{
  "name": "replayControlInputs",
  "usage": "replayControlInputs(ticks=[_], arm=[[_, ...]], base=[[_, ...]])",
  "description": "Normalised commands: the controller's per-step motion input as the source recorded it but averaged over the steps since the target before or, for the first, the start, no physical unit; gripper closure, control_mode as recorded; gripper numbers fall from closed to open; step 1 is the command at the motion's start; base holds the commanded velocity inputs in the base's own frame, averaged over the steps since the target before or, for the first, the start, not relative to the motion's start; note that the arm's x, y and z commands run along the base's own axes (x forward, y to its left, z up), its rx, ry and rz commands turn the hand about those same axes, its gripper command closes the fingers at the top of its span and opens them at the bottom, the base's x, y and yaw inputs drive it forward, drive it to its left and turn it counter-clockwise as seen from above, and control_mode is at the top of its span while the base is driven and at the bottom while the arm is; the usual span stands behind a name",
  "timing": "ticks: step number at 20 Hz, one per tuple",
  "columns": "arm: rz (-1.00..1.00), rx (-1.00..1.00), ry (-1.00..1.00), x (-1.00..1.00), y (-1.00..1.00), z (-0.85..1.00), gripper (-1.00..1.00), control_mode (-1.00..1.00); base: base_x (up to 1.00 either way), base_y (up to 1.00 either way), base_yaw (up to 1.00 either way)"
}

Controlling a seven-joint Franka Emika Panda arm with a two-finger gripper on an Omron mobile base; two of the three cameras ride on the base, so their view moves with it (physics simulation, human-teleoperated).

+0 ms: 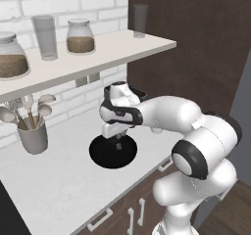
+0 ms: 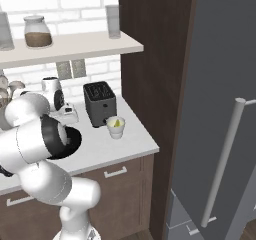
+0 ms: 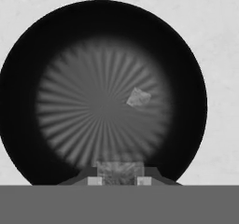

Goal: Grab a lemon wedge from the fridge and one ice cube from the ice bowl, and put them in the glass of lemonade.

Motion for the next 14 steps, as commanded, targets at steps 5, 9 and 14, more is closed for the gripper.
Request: replayControlInputs(ticks=[5, 9, 14], arm=[[0.00, 0.07, -0.02, 0.00, -0.03, 0.26, 1.00, -1.00], [0.00, 0.06, -0.02, 0.00, -0.08, 0.18, 1.00, -1.00], [0.00, 0.08, -0.02, -0.12, -0.15, 0.14, 1.00, -1.00]], base=[[0.00, 0.00, 0.00], [0.00, 0.00, 0.00], [0.00, 0.00, 0.00]])
